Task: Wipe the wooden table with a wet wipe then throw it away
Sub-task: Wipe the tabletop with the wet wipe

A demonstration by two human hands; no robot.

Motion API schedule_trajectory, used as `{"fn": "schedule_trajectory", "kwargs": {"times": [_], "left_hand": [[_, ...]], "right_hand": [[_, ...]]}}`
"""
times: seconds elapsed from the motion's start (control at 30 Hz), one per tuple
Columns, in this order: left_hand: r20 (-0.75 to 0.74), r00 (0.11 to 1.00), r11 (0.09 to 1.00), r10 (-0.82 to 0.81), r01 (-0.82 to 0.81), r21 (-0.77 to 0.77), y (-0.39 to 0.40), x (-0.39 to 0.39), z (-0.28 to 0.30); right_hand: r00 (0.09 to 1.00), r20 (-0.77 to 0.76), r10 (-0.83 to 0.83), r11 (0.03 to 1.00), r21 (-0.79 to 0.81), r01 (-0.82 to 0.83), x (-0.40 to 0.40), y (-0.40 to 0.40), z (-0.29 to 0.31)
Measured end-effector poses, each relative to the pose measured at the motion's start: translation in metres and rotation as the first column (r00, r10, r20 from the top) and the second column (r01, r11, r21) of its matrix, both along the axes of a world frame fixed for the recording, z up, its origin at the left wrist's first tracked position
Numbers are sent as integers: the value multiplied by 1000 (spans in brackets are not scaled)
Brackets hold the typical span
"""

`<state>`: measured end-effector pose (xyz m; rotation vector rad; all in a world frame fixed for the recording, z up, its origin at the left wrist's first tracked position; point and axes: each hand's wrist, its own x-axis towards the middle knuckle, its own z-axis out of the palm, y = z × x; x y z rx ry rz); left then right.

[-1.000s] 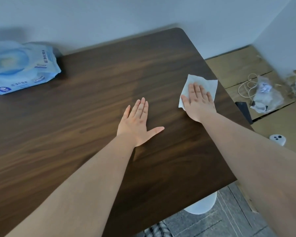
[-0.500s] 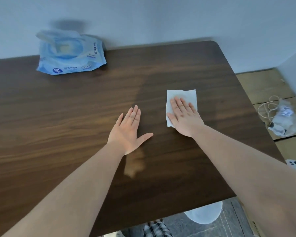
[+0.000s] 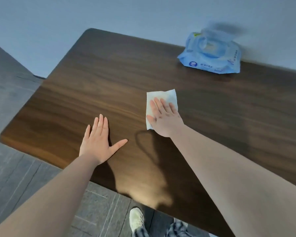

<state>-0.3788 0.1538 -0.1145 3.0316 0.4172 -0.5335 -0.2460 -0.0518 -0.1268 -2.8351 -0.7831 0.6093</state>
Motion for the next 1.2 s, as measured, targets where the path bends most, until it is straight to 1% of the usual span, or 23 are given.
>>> {"fn": "schedule_trajectory", "kwargs": {"times": [0.1, 0.23, 0.33, 0.47, 0.63, 0.8, 1.03, 1.1, 1.2], "left_hand": [[-29, 995, 996, 94, -94, -4, 42, -16, -1], [-39, 996, 995, 75, -77, -65, 55, -17, -3], [-42, 995, 987, 94, -99, -125, 57, -15, -3], [-36, 995, 984, 90, -95, -152, 61, -14, -2], [-72, 995, 981, 71, -82, -177, 64, -18, -6], [-89, 994, 980, 69, -84, -177, 67, -16, -6], [-94, 994, 991, 62, -73, -109, 66, -17, -4], [-89, 993, 990, 72, -82, -117, 66, -17, -5], [-63, 993, 981, 98, -107, -160, 65, -17, -5]], "right_hand": [[996, 6, 89, 996, 4, -89, 2, 72, -4], [990, 17, 142, 990, 10, -143, 14, 149, -6], [986, 21, 168, 986, 0, -168, 26, 199, -6], [970, 52, 238, 971, -1, -238, 29, 252, -7], [951, 27, 308, 951, -10, -308, 22, 293, -7], [929, 46, 367, 930, -21, -366, 21, 305, -6], [924, 31, 382, 924, -12, -382, -1, 268, -5], [932, 11, 362, 932, -5, -362, -5, 251, -5], [960, 1, 279, 960, 2, -279, -8, 216, -5]]}}
